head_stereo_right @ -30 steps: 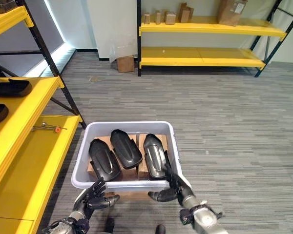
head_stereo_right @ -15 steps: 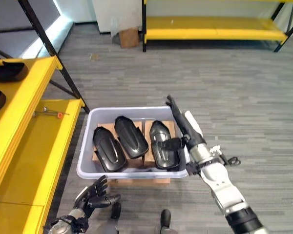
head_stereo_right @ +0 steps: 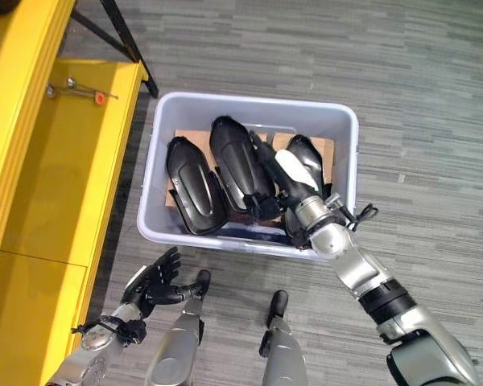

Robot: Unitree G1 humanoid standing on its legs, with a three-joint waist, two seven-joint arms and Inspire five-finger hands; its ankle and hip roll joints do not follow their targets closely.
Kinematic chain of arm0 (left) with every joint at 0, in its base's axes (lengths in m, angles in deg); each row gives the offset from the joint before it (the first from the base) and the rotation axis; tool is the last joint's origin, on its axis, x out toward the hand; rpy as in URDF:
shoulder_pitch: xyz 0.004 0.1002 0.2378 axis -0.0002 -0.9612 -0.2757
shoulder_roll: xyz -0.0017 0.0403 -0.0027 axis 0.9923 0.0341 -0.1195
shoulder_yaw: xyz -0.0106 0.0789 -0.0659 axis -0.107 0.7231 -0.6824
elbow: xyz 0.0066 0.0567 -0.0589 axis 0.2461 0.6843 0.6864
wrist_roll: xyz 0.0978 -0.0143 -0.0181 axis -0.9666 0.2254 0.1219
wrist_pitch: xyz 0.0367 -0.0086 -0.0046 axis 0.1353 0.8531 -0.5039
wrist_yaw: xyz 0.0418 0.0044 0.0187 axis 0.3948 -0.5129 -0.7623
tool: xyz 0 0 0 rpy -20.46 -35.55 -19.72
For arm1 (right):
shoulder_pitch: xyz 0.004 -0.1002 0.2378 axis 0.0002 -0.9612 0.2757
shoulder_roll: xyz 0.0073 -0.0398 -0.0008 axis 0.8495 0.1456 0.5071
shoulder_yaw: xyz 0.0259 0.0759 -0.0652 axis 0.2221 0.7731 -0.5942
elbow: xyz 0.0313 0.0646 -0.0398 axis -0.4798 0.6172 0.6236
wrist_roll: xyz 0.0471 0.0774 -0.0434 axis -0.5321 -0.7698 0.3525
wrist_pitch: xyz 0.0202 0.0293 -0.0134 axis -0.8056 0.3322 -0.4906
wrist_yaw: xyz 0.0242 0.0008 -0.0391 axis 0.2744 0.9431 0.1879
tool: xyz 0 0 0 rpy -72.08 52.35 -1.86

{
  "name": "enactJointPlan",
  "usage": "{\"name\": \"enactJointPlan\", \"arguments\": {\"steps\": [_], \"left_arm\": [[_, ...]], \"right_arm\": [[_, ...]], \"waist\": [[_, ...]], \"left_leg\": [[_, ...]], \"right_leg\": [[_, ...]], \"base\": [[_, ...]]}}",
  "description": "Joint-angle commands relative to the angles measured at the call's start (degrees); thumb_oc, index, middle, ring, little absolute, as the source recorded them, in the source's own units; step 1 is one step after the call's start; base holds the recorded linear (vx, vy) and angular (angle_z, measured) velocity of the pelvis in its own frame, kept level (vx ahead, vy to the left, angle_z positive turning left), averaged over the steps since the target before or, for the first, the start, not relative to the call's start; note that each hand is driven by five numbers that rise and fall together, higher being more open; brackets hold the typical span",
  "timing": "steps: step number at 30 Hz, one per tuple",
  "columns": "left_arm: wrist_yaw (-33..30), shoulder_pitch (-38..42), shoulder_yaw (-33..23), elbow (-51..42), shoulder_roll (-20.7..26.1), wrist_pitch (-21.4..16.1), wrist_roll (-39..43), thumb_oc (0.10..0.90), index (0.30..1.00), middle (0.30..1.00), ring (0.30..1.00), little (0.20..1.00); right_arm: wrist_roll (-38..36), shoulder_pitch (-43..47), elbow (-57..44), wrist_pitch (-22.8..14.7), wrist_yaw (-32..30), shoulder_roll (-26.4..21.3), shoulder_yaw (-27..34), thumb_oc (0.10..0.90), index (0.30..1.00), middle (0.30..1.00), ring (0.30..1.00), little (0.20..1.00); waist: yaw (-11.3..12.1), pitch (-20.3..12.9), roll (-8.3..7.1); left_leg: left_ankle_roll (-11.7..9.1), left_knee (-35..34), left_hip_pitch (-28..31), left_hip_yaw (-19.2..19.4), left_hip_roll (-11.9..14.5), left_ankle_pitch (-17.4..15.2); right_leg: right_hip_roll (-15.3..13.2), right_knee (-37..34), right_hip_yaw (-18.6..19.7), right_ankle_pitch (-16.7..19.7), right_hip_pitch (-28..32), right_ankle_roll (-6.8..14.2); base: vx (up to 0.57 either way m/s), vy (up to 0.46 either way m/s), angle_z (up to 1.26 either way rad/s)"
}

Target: Move parts from the plastic box to the shelf.

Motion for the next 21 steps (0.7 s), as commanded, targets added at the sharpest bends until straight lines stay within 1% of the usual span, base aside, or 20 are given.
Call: {"name": "enactJointPlan", "arguments": {"steps": [1, 3, 5, 9, 16, 21], "left_arm": [[-0.7, -1.5, 0.1, -4.2, 1.4, -4.6, 0.8, 0.9, 1.0, 1.0, 1.0, 1.0], [-1.0, -0.8, 0.0, -4.2, 1.5, -4.8, 0.5, 0.9, 1.0, 1.0, 1.0, 1.0], [-1.1, -0.7, -0.1, -4.2, 1.6, -4.8, 0.5, 0.9, 1.0, 1.0, 1.0, 1.0], [-1.7, -0.7, -0.7, -4.0, 1.8, -5.1, 0.5, 0.9, 1.0, 1.0, 1.0, 1.0], [-1.8, -0.5, -1.2, -4.6, 2.1, -5.5, 0.4, 0.9, 1.0, 1.0, 1.0, 1.0], [-2.2, 0.2, -1.5, -4.3, 2.0, -5.6, 0.5, 0.9, 1.0, 1.0, 1.0, 1.0]], "right_arm": [[2.8, 7.9, -4.3, -3.1, -1.5, -3.3, -1.7, 0.9, 1.0, 1.0, 1.0, 1.0], [4.6, 10.6, -3.8, -2.8, -0.9, -4.6, -4.0, 0.9, 1.0, 1.0, 1.0, 1.0], [4.7, 11.2, -3.7, -2.8, -0.7, -4.8, -4.3, 0.9, 1.0, 1.0, 1.0, 1.0], [7.1, 14.6, -3.5, -2.7, 0.3, -6.9, -7.4, 0.9, 1.0, 1.0, 1.0, 1.0], [12.1, 17.8, -1.2, -1.8, 0.2, -9.4, -9.9, 0.9, 1.0, 1.0, 1.0, 1.0], [14.4, 19.6, 0.9, -1.2, 0.2, -10.1, -11.5, 0.9, 1.0, 1.0, 1.0, 1.0]], "waist": [[-0.1, -4.9, -1.97], [0.3, -3.7, -2.12], [0.4, -3.5, -2.2], [0.9, -2.2, -2.75], [1.3, -1.4, -3.08], [1.5, -0.8, -3.16]], "left_leg": [[1.9, 1.8, 0.6, 1.7, 2.1, -1.9], [1.9, 1.8, -0.2, 1.3, 2.1, -1.6], [1.8, 1.8, -0.4, 1.3, 2.2, -1.5], [1.8, 0.7, -0.7, 1.1, 2.3, -0.8], [1.7, 0.2, -1.5, 1.0, 2.3, -0.3], [1.6, -0.3, -2.1, 0.8, 2.2, 0.1]], "right_leg": [[-3.6, 5.0, 0.4, -1.2, -2.1, 1.2], [-3.6, 5.4, 0.1, -1.2, -2.6, 1.1], [-3.6, 5.5, 0.1, -1.2, -2.8, 1.1], [-3.3, 5.8, 0.0, -1.0, -3.9, 1.0], [-3.4, 5.6, -0.4, -0.8, -4.5, 1.0], [-3.4, 5.5, -0.7, -0.7, -5.2, 1.1]], "base": [[-0.04, -0.012, 0.01], [-0.05, -0.022, 0.01], [-0.02, -0.006, 0.0], [-0.02, -0.005, 0.01], [0.0, 0.0, 0.0], [0.0, -0.005, 0.03]]}}
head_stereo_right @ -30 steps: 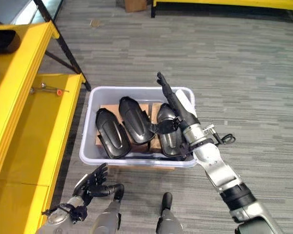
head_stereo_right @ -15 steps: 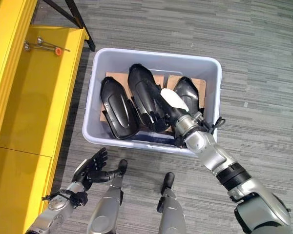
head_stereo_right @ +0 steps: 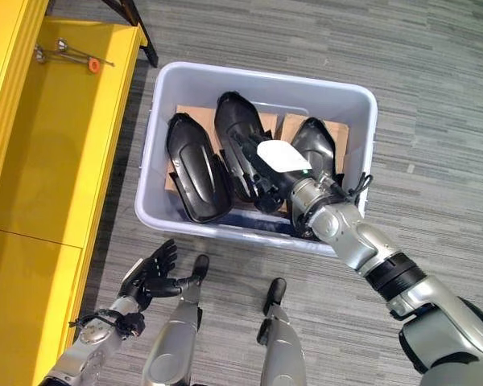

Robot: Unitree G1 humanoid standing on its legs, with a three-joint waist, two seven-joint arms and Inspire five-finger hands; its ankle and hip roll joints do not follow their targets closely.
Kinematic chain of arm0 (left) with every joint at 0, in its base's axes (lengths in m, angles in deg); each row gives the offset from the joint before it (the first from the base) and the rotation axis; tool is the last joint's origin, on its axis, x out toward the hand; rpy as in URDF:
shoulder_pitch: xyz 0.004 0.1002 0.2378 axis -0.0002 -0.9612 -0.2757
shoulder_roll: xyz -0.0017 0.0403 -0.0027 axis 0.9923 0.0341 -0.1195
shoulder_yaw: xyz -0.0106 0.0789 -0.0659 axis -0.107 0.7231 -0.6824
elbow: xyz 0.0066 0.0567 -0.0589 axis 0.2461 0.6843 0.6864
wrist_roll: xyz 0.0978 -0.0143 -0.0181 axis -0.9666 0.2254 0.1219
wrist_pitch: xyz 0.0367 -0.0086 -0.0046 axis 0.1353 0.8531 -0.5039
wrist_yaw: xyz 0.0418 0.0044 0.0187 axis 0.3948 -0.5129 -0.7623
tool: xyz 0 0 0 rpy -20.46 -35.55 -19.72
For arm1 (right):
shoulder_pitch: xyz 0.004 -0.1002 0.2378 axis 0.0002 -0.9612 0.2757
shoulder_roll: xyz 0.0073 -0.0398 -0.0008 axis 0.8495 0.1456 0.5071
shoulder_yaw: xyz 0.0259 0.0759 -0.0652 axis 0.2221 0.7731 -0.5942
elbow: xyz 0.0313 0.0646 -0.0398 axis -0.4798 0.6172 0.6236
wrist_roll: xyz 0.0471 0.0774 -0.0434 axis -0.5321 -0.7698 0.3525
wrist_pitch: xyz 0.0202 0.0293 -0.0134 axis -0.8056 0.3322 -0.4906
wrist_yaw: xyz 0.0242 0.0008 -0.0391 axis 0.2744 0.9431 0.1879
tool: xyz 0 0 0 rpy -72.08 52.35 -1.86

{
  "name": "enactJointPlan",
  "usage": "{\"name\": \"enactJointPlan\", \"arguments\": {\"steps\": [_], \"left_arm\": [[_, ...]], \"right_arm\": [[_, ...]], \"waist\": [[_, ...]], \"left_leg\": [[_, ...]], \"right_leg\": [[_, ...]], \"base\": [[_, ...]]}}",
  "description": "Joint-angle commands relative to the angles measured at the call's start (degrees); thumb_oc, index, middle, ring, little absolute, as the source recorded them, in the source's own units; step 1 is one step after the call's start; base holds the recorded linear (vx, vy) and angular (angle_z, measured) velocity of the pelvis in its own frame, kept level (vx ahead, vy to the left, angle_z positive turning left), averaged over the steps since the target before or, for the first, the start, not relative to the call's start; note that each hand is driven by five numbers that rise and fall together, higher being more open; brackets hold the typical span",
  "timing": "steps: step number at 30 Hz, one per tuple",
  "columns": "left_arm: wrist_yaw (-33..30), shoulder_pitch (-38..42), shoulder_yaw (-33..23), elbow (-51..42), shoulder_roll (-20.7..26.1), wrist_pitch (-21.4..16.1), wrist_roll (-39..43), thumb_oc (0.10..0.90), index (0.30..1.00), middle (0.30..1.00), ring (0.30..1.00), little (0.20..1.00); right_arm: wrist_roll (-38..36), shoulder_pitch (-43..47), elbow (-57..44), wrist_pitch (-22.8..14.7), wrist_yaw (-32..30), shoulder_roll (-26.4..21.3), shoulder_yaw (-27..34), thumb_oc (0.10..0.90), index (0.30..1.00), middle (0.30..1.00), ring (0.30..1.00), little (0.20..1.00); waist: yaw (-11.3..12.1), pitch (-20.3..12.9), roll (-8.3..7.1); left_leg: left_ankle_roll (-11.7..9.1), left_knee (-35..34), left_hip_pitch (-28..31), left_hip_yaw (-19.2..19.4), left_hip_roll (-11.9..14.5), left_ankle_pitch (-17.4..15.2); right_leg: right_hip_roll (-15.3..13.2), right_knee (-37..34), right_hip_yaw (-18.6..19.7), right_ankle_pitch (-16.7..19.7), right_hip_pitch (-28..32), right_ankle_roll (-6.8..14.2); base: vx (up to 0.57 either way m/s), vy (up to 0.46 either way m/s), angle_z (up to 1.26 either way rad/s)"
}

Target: Move parts from the plastic box to the shelf.

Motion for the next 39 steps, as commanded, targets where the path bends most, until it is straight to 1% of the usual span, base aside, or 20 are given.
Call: {"name": "enactJointPlan", "arguments": {"steps": [1, 6, 14, 16, 19, 25, 28, 29, 32, 33, 34, 35, 36, 37, 39], "left_arm": [[-0.1, -1.6, -1.3, -4.2, 1.8, -4.4, 0.5, 0.9, 1.0, 1.0, 1.0, 1.0], [-0.6, -1.2, -1.3, -4.1, 1.8, -4.6, 0.6, 0.9, 1.0, 1.0, 1.0, 1.0], [-2.2, -0.1, -1.2, -3.6, 1.0, -5.0, 1.2, 0.9, 1.0, 1.0, 1.0, 1.0], [-2.9, 0.3, -1.4, -3.8, 0.8, -5.3, 1.6, 0.9, 1.0, 1.0, 1.0, 1.0], [-3.9, 0.9, -1.1, -4.3, 0.7, -5.7, 2.0, 0.9, 1.0, 1.0, 1.0, 1.0], [-5.3, 1.5, -1.0, -4.5, 0.2, -6.0, 2.4, 0.9, 1.0, 1.0, 1.0, 1.0], [-5.7, 1.5, -1.1, -4.7, 0.1, -6.1, 2.4, 0.9, 1.0, 1.0, 1.0, 1.0], [-6.3, 1.7, -1.1, -4.7, -0.2, -6.3, 2.3, 0.9, 1.0, 1.0, 1.0, 1.0], [-6.6, 2.3, -0.9, -4.7, -0.3, -6.4, 2.2, 0.9, 1.0, 1.0, 1.0, 1.0], [-6.8, 2.5, -0.7, -4.7, -0.4, -6.5, 2.1, 0.9, 1.0, 1.0, 1.0, 1.0], [-7.0, 2.5, -0.7, -4.7, -0.5, -6.6, 2.1, 0.9, 1.0, 1.0, 1.0, 1.0], [-7.1, 2.7, -0.6, -4.5, -0.5, -6.5, 2.1, 0.9, 1.0, 1.0, 1.0, 1.0], [-7.1, 2.8, -0.5, -4.5, -0.5, -6.7, 2.1, 0.9, 1.0, 1.0, 1.0, 1.0], [-7.3, 3.3, -0.2, -4.3, -0.6, -6.8, 2.2, 0.9, 1.0, 1.0, 1.0, 1.0], [-7.4, 3.5, -0.1, -4.1, -0.6, -6.9, 2.0, 0.9, 1.0, 1.0, 1.0, 1.0]], "right_arm": [[2.1, 7.8, -2.2, -2.2, -2.1, -4.4, -1.9, 0.9, 1.0, 1.0, 1.0, 1.0], [3.3, 7.8, -0.5, -1.7, -1.8, -4.2, -3.2, 0.9, 1.0, 1.0, 1.0, 1.0], [3.9, 8.8, 6.6, 0.2, -4.3, -2.0, -3.0, 0.9, 1.0, 1.0, 1.0, 1.0], [4.5, 9.4, 8.5, 0.7, -5.1, -0.7, -3.4, 0.9, 1.0, 1.0, 1.0, 1.0], [5.0, 10.4, 10.9, 1.3, -6.2, 1.6, -3.7, 0.9, 1.0, 1.0, 1.0, 1.0], [5.1, 12.2, 14.3, 2.4, -7.9, 4.9, -4.2, 0.9, 1.0, 1.0, 1.0, 1.0], [5.2, 12.7, 14.7, 2.6, -8.1, 5.7, -4.6, 0.9, 1.0, 1.0, 1.0, 1.0], [5.8, 12.3, 15.6, 3.0, -8.5, 7.1, -4.8, 0.9, 1.0, 1.0, 1.0, 1.0], [7.3, 12.5, 16.8, 3.2, -8.6, 7.6, -5.9, 0.9, 1.0, 1.0, 1.0, 1.0], [7.4, 12.2, 17.5, 3.3, -8.5, 8.1, -6.0, 0.722, 0.75, 0.75, 0.75, 0.75], [7.7, 11.9, 18.0, 3.5, -8.5, 8.4, -6.2, 0.576, 0.547, 0.547, 0.547, 0.547], [8.5, 11.9, 19.0, 3.7, -8.2, 8.7, -6.8, 0.412, 0.316, 0.316, 0.316, 0.316], [9.2, 12.0, 20.2, 3.9, -8.0, 9.1, -7.5, 0.4, 0.3, 0.3, 0.3, 0.3], [10.1, 12.1, 23.9, 4.1, -8.3, 9.9, -8.6, 0.4, 0.3, 0.3, 0.3, 0.3], [10.7, 12.0, 25.4, 4.2, -8.2, 10.2, -9.2, 0.4, 0.3, 0.3, 0.3, 0.3]], "waist": [[0.4, -2.1, -1.87], [0.8, -1.4, -1.78], [1.1, -0.1, -1.51], [1.3, 0.7, -1.38], [1.5, 0.7, -1.13], [2.1, 0.7, -0.93], [2.1, 0.7, -1.0], [2.4, 0.7, -1.09], [2.7, 0.7, -1.08], [2.7, 0.7, -1.06], [2.8, 0.7, -1.07], [2.9, 0.7, -1.02], [3.1, 0.7, -1.01], [3.2, 0.7, -0.97], [3.3, 0.7, -0.99]], "left_leg": [[1.6, -1.0, 1.7, 1.8, 2.4, -0.2], [1.5, -1.3, 1.0, 1.6, 2.4, 0.1], [1.2, -2.3, -1.0, 1.0, 2.5, 1.2], [1.4, -1.5, -2.5, 1.0, 2.2, 1.1], [1.6, 0.2, -5.9, 0.7, 1.6, 0.7], [1.9, 1.7, -9.8, 0.0, 1.1, 0.5], [2.0, 2.1, -11.1, -0.1, 1.0, 0.5], [2.1, 2.4, -12.4, -0.4, 0.6, 0.3], [2.2, 2.4, -13.5, -0.8, 0.4, 0.6], [2.2, 2.5, -13.9, -0.9, 0.4, 0.6], [2.1, 2.5, -13.7, -0.9, 0.4, 0.3], [2.2, 2.4, -13.8, -1.0, 0.3, 0.3], [2.2, 2.3, -14.0, -1.1, 0.2, 0.3], [2.3, 2.3, -14.3, -1.1, 0.2, 0.3], [2.3, 2.4, -14.4, -1.2, 0.1, 0.3]], "right_leg": [[-3.3, 4.3, 0.0, -0.4, -1.6, 1.0], [-3.3, 4.4, -0.5, -0.5, -2.1, 1.0], [-3.3, 4.2, -1.2, -0.3, -3.7, 0.9], [-3.6, 4.7, -1.2, -0.2, -5.3, 0.9], [-4.1, 5.6, -1.3, -0.2, -7.8, 0.9], [-4.4, 6.2, -1.5, 0.0, -10.8, 0.9], [-4.6, 6.6, -1.6, 0.0, -12.0, 0.9], [-4.6, 7.1, -1.8, -0.4, -12.9, 0.9], [-4.8, 6.8, -2.2, -0.2, -13.5, 0.9], [-4.9, 6.9, -2.4, -0.2, -13.7, 0.9], [-4.9, 7.1, -2.4, -0.5, -13.7, 0.9], [-5.0, 7.1, -2.5, -0.5, -13.8, 0.9], [-4.9, 7.0, -2.6, -0.5, -13.8, 1.0], [-5.0, 6.9, -2.7, -0.5, -13.8, 1.0], [-5.0, 6.9, -2.6, -0.5, -13.9, 1.0]], "base": [[0.0, -0.012, 0.09], [0.0, -0.008, 0.02], [0.0, -0.018, 0.04], [-0.01, -0.001, 0.02], [0.0, 0.0, 0.0], [0.0, 0.0, 0.02], [0.0, -0.005, 0.05], [0.02, -0.016, 0.04], [0.0, -0.003, 0.07], [0.02, -0.007, 0.11], [0.02, -0.001, 0.13], [0.02, 0.0, 0.11], [0.01, 0.021, 0.07], [0.0, 0.0, 0.0], [0.0, 0.0, 0.0]]}}
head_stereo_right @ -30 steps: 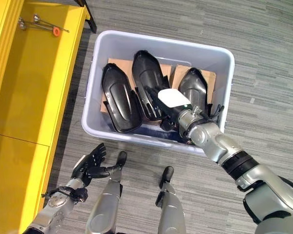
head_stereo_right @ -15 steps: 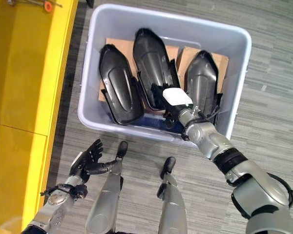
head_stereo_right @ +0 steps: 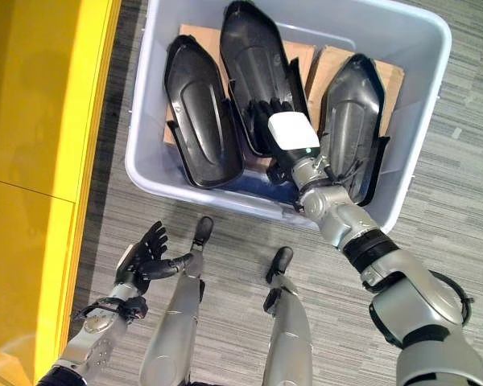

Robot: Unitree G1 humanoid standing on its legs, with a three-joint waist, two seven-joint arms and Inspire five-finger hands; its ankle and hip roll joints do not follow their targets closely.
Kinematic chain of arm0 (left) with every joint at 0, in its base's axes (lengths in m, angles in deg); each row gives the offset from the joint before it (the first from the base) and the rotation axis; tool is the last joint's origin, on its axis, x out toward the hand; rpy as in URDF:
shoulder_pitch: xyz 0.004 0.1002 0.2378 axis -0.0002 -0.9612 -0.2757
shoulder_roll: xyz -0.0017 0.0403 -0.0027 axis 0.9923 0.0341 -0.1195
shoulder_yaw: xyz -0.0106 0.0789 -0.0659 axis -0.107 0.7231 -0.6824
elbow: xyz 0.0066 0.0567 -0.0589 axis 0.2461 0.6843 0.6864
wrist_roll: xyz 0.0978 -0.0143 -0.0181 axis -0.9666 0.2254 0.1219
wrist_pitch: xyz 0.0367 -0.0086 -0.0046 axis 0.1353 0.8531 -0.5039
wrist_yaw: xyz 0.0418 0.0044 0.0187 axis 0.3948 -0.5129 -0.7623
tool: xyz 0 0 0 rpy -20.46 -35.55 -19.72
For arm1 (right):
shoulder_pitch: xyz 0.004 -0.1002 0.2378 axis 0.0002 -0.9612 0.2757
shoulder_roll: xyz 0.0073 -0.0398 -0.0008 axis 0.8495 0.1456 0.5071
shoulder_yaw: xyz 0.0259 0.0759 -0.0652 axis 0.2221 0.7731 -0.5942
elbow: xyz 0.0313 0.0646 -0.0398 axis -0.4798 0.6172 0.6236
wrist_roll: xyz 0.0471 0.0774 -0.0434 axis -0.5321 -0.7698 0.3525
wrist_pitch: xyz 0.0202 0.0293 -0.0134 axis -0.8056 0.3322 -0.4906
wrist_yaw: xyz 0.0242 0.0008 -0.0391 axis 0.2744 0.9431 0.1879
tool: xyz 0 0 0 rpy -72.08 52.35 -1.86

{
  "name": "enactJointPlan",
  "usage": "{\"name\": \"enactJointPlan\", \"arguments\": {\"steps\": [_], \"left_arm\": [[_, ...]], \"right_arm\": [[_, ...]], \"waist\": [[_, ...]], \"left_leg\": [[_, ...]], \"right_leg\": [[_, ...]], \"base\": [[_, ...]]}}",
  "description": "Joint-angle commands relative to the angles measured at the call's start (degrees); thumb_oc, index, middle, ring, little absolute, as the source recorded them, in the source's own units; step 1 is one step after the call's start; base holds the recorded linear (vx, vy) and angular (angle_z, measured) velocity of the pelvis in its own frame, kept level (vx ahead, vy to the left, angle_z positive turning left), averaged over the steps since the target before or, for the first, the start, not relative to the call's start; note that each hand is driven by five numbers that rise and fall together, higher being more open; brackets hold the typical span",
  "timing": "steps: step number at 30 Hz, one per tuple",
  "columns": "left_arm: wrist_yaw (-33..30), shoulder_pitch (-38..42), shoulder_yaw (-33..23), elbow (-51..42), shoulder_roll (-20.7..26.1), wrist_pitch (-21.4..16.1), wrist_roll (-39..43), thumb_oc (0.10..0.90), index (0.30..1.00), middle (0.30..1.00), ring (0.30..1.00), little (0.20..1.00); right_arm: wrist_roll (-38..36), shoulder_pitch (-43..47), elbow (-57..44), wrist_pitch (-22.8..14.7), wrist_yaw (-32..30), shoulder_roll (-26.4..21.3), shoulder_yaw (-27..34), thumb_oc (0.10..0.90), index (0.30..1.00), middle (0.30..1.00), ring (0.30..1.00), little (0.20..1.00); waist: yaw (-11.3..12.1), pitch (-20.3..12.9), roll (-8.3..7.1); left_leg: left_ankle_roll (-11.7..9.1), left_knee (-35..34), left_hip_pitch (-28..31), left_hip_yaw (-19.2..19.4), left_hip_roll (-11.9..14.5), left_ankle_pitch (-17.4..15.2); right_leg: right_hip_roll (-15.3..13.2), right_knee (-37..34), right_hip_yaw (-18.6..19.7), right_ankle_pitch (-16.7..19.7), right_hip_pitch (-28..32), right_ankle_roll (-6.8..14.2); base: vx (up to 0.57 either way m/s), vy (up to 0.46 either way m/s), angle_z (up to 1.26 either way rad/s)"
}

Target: Move parts from the plastic box to the shelf.

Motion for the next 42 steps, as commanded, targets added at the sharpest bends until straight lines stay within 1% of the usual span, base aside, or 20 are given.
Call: {"name": "enactJointPlan", "arguments": {"steps": [1, 7, 11, 12, 15, 21, 24, 27, 33, 34, 35, 36, 39, 41, 42], "left_arm": [[-0.8, 0.6, 0.9, -4.6, 1.6, -4.2, -0.2, 0.9, 1.0, 1.0, 1.0, 1.0], [-1.0, 1.2, 1.0, -3.5, 1.3, -4.4, -0.6, 0.9, 1.0, 1.0, 1.0, 1.0], [-1.5, 1.6, 0.9, -2.9, 1.2, -4.7, -0.6, 0.9, 1.0, 1.0, 1.0, 1.0], [-1.5, 1.7, 0.9, -2.9, 1.3, -4.7, -0.6, 0.9, 1.0, 1.0, 1.0, 1.0], [-1.8, 1.7, 0.8, -2.5, 1.0, -4.5, -0.8, 0.9, 1.0, 1.0, 1.0, 1.0], [-1.7, 1.9, 0.8, -1.8, 1.0, -4.5, -1.1, 0.9, 1.0, 1.0, 1.0, 1.0], [-1.7, 2.1, 0.6, -1.3, 1.0, -4.3, -1.6, 0.9, 1.0, 1.0, 1.0, 1.0], [-1.6, 2.5, 0.7, -0.9, 1.1, -4.2, -1.8, 0.9, 1.0, 1.0, 1.0, 1.0], [-0.9, 2.1, -0.4, 0.0, 1.5, -3.5, -2.6, 0.9, 1.0, 1.0, 1.0, 1.0], [-0.5, 1.7, -1.1, 0.3, 1.7, -3.2, -2.8, 0.9, 1.0, 1.0, 1.0, 1.0], [-0.5, 1.7, -1.1, 0.3, 1.7, -3.2, -2.8, 0.9, 1.0, 1.0, 1.0, 1.0], [-0.3, 1.2, -1.5, 0.4, 1.8, -3.0, -3.0, 0.9, 1.0, 1.0, 1.0, 1.0], [0.4, 0.0, -2.5, 0.4, 2.0, -2.4, -3.4, 0.9, 1.0, 1.0, 1.0, 1.0], [1.1, -0.6, -2.7, 0.8, 2.3, -2.1, -4.5, 0.9, 1.0, 1.0, 1.0, 1.0], [1.8, -1.4, -3.2, 0.8, 2.2, -1.6, -4.0, 0.9, 1.0, 1.0, 1.0, 1.0]], "right_arm": [[1.8, 0.5, 6.1, -0.1, 4.3, 0.8, -6.6, 0.4, 0.3, 0.3, 0.3, 0.3], [3.3, -2.3, 5.8, -0.1, 4.4, 0.5, -6.2, 0.4, 0.3, 0.3, 0.3, 0.3], [3.5, -4.6, 4.1, -0.2, 3.5, 0.8, -4.8, 0.4, 0.3, 0.3, 0.3, 0.3], [3.5, -4.5, 4.1, -0.2, 3.5, 0.8, -4.8, 0.4, 0.3, 0.3, 0.3, 0.3], [3.8, -6.5, 2.4, -0.2, 2.9, 1.1, -3.5, 0.4, 0.3, 0.3, 0.3, 0.3], [3.8, -8.6, 0.7, -0.4, 2.1, 1.0, -1.9, 0.4, 0.3, 0.3, 0.3, 0.3], [3.9, -10.4, -2.8, -0.6, 0.7, -0.4, 0.7, 0.4, 0.3, 0.3, 0.3, 0.3], [3.8, -10.8, -2.9, -0.6, 0.6, -1.0, 1.4, 0.4, 0.3, 0.3, 0.3, 0.3], [4.5, -13.6, -10.5, -0.9, 0.5, -5.3, 5.5, 0.4, 0.3, 0.3, 0.3, 0.3], [4.8, -15.3, -14.4, -1.3, 0.6, -6.7, 7.5, 0.4, 0.3, 0.3, 0.3, 0.3], [4.9, -15.5, -14.7, -1.3, 0.7, -6.8, 7.7, 0.4, 0.3, 0.3, 0.3, 0.3], [4.9, -16.4, -17.1, -1.5, 0.8, -7.7, 9.0, 0.4, 0.3, 0.3, 0.3, 0.3], [3.8, -19.5, -21.3, -2.6, 1.4, -7.9, 12.1, 0.4, 0.3, 0.3, 0.3, 0.3], [2.2, -20.4, -22.5, -3.3, 1.7, -7.6, 13.3, 0.4, 0.3, 0.3, 0.3, 0.3], [1.1, -21.5, -24.9, -4.0, 2.2, -7.3, 14.7, 0.4, 0.3, 0.3, 0.3, 0.3]], "waist": [[2.2, -0.8, -0.94], [2.0, -0.8, -0.98], [1.6, -0.8, -1.63], [1.6, -0.8, -1.63], [1.2, -0.8, -1.83], [1.0, -0.8, -2.05], [0.6, -0.8, -2.38], [0.6, -0.8, -2.46], [-0.3, -4.7, -3.18], [-0.8, -6.2, -3.48], [-0.7, -6.2, -3.47], [-1.1, -7.1, -3.69], [-1.5, -9.6, -3.9], [-1.9, -11.1, -4.18], [-2.2, -13.1, -4.38]], "left_leg": [[3.3, 0.1, 0.9, 2.8, 0.5, -1.5], [3.4, -0.3, 2.1, 3.1, 0.5, -1.7], [3.5, -0.6, 4.1, 3.5, 0.8, -2.1], [3.5, -0.5, 3.8, 3.4, 0.8, -1.9], [3.5, -0.9, 5.8, 3.6, 0.9, -2.3], [3.5, -1.2, 8.3, 3.9, 0.9, -2.4], [3.6, -1.4, 11.5, 4.0, 0.8, -2.8], [3.5, -1.8, 13.2, 4.2, 0.9, -2.8], [3.0, -4.1, 17.4, 4.6, 1.3, -2.7], [2.9, -4.8, 18.8, 4.9, 1.6, -2.6], [2.9, -5.0, 19.0, 4.9, 1.6, -2.6], [2.8, -5.4, 19.8, 5.2, 1.8, -2.6], [2.6, -6.2, 22.1, 5.6, 1.9, -2.7], [2.5, -6.5, 23.7, 6.0, 2.0, -3.0], [2.5, -6.7, 25.0, 6.2, 2.2, -3.3]], "right_leg": [[-3.2, -7.0, -0.8, 4.7, 4.8, 2.7], [-3.1, -7.4, -0.7, 4.6, 5.8, 2.7], [-2.9, -7.8, -0.2, 4.6, 7.3, 2.7], [-2.9, -8.0, -0.2, 5.0, 7.1, 2.7], [-2.8, -8.0, 0.0, 4.6, 8.8, 2.8], [-2.8, -8.6, 0.1, 4.9, 11.4, 2.9], [-2.7, -9.2, 0.4, 4.8, 14.5, 3.0], [-2.7, -9.7, 0.4, 4.8, 16.3, 3.1], [-2.4, -12.7, 0.2, 5.3, 20.4, 3.5], [-2.2, -13.8, 0.4, 5.5, 21.8, 3.7], [-2.2, -13.9, 0.4, 5.5, 21.9, 3.7], [-2.1, -14.6, 0.4, 5.7, 22.8, 3.8], [-2.0, -16.2, 0.5, 5.8, 25.2, 4.1], [-1.7, -17.2, 0.4, 6.0, 26.7, 4.2], [-1.5, -18.1, 0.6, 6.1, 28.1, 4.2]], "base": [[0.0, 0.0, 0.0], [0.0, 0.0, 0.0], [0.0, 0.009, 0.02], [0.0, 0.0, 0.0], [0.0, 0.0, 0.0], [0.0, 0.0, 0.0], [0.0, 0.0, 0.0], [0.0, 0.0, 0.0], [0.04, -0.003, -0.06], [0.05, -0.001, 0.0], [0.06, -0.004, -0.03], [0.05, -0.007, -0.05], [0.08, -0.014, -0.04], [0.08, -0.027, -0.14], [0.12, -0.027, -0.09]]}}
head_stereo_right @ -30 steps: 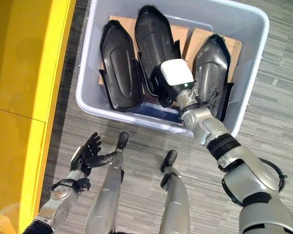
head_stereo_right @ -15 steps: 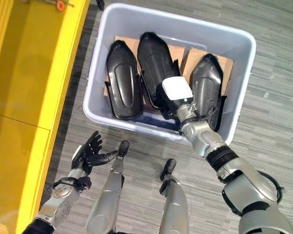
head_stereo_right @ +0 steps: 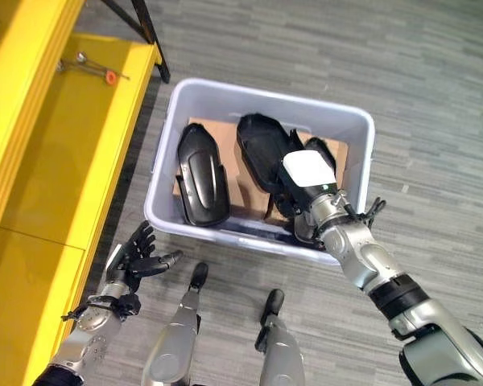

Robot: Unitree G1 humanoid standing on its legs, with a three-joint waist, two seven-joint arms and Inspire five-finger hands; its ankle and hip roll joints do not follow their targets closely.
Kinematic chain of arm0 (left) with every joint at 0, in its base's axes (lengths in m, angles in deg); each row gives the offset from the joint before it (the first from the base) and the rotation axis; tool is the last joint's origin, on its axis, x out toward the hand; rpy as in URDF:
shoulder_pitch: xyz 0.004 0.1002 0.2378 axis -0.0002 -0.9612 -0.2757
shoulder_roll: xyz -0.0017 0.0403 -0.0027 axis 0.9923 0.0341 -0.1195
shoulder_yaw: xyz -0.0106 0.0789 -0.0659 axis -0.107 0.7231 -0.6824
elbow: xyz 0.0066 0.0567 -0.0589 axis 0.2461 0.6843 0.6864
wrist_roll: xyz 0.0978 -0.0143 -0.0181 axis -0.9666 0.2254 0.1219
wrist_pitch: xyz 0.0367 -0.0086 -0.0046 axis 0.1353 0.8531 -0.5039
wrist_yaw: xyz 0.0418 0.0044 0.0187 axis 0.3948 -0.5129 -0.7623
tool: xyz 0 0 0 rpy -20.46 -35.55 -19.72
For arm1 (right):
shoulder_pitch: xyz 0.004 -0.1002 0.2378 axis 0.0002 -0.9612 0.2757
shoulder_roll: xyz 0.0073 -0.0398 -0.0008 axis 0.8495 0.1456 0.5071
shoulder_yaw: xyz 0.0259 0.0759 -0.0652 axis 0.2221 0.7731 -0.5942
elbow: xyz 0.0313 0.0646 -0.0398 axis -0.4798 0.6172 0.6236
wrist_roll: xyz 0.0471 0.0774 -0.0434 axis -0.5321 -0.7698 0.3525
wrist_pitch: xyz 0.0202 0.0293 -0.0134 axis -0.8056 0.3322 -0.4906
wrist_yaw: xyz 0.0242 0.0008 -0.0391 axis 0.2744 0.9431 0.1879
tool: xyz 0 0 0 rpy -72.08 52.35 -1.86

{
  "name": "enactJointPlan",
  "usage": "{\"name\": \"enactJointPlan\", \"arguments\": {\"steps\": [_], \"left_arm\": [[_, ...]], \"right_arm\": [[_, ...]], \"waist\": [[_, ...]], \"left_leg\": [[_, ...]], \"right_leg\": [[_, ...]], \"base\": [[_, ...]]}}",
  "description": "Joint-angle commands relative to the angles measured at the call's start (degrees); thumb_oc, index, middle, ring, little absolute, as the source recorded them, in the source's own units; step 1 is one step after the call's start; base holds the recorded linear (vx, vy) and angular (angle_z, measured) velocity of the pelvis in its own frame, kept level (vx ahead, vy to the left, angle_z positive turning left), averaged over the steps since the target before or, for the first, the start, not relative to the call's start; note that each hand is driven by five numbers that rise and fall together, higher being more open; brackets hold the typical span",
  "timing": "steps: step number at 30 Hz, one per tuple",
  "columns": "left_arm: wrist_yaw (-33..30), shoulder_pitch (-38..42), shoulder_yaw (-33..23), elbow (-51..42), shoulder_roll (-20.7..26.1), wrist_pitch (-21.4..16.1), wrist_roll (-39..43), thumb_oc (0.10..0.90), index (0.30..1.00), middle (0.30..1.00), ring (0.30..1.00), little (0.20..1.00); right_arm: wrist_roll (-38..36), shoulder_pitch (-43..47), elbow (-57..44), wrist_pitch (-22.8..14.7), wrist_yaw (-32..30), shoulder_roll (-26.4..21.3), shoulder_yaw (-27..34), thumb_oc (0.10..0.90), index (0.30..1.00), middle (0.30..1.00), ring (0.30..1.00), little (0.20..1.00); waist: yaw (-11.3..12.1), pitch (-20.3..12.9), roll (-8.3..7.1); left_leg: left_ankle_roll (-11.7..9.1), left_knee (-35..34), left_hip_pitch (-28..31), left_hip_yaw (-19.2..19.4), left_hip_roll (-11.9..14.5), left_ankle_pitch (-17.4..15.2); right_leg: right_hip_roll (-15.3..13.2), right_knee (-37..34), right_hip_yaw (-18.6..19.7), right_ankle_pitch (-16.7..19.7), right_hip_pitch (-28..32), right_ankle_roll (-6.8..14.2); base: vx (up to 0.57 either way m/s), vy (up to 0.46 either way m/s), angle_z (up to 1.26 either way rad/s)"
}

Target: Move parts from the plastic box to the shelf.

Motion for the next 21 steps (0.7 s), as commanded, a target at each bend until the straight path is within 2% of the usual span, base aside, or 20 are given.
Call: {"name": "enactJointPlan", "arguments": {"steps": [1, 6, 13, 18, 21], "left_arm": [[3.0, -1.2, 0.8, -1.0, 2.0, -2.1, -2.9, 0.9, 1.0, 1.0, 1.0, 1.0], [4.1, -3.0, -0.4, -1.2, 1.5, -1.4, -3.7, 0.9, 1.0, 1.0, 1.0, 1.0], [4.0, -5.0, -2.5, -1.5, 0.4, -0.6, -4.7, 0.9, 1.0, 1.0, 1.0, 1.0], [3.7, -6.3, -3.4, -2.0, -0.3, -0.4, -5.0, 0.9, 1.0, 1.0, 1.0, 1.0], [3.3, -6.9, -4.0, -2.1, -0.8, -0.3, -5.0, 0.9, 1.0, 1.0, 1.0, 1.0]], "right_arm": [[-3.1, 1.7, -4.2, -4.0, -2.4, 0.4, 3.1, 0.4, 0.3, 0.3, 0.3, 0.3], [-4.8, -0.1, -9.2, -5.3, -1.9, 1.4, 6.8, 0.4, 0.3, 0.3, 0.3, 0.3], [-5.7, -0.2, -13.1, -5.8, -1.2, 2.6, 8.8, 0.4, 0.3, 0.3, 0.3, 0.3], [-5.2, 0.6, -14.8, -6.1, -0.8, 3.2, 8.4, 0.4, 0.3, 0.3, 0.3, 0.3], [-5.3, 1.0, -17.3, -6.5, -0.7, 3.7, 8.7, 0.4, 0.3, 0.3, 0.3, 0.3]], "waist": [[-0.7, -9.9, -3.8], [-1.5, -15.1, -3.82], [-2.4, -20.3, -3.71], [-2.3, -21.7, -3.23], [-2.2, -21.7, -2.71]], "left_leg": [[0.2, -2.2, 4.2, 2.6, 2.1, -2.0], [0.1, -2.3, 8.3, 3.8, 2.8, -3.3], [0.2, -2.3, 12.2, 5.0, 3.8, -4.1], [0.5, -2.3, 14.2, 5.6, 4.8, -4.4], [0.2, -2.2, 14.4, 5.1, 6.2, -3.8]], "right_leg": [[-2.5, -2.1, 0.3, 0.8, 3.0, 2.6], [-2.0, -2.8, 0.8, 0.3, 6.6, 2.6], [-1.2, -2.9, 2.5, -0.5, 9.0, 2.4], [-0.5, -1.3, 4.0, -2.0, 9.4, 1.9], [0.8, 1.8, 4.0, -4.5, 9.1, 1.1]], "base": [[0.12, -0.029, -0.04], [0.1, -0.011, -0.07], [0.06, -0.015, -0.11], [0.03, -0.043, -0.21], [-0.01, -0.09, -0.11]]}}
